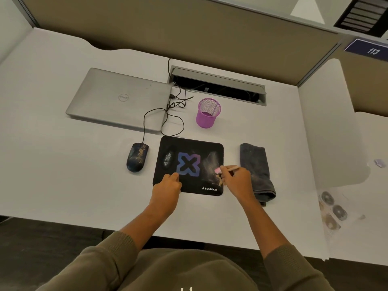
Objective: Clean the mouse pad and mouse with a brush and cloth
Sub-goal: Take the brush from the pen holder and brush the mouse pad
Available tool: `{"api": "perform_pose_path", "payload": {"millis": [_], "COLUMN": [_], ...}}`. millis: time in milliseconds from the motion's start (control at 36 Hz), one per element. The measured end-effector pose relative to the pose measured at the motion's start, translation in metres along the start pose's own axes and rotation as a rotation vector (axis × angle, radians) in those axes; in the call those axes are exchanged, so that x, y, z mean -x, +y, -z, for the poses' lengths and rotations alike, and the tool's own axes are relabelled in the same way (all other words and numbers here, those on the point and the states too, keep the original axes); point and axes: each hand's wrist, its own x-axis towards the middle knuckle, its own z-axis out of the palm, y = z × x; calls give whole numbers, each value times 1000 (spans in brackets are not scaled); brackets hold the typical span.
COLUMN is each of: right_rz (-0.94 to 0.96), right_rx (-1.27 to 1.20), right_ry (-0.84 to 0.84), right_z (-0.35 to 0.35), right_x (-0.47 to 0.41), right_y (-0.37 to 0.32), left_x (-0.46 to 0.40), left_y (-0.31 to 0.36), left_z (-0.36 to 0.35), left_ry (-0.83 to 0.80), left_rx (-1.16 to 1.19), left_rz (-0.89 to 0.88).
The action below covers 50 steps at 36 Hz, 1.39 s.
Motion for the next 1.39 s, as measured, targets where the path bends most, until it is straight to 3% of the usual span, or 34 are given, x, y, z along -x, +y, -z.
{"api": "perform_pose_path", "payload": {"millis": [167,417,583,722,1028,1278,1389], "right_rz": [-83,41,-29,-132,-139,-222,-162], "right_rx": [-3,-68,-63,-161,-262,-236,-272], "right_ry": [-45,48,-41,26,137,52,47], "right_z": [10,8,13,18,5,15,19], "right_x": [34,15,29,50,25,63,57], "right_y": [31,-1,21,51,24,61,46], "left_x": [0,-1,-2,-1,-3,-1,-1], "left_y": [0,-1,-2,-2,-2,-2,-3], "left_z": [-2,0,-1,-2,0,-2,-2], "left_ry": [-4,-11,-10,-5,-27,3,0], "left_rx": [-10,-16,-4,0,-21,14,0], "left_rz": [-8,-17,-10,-3,-14,4,-11]}}
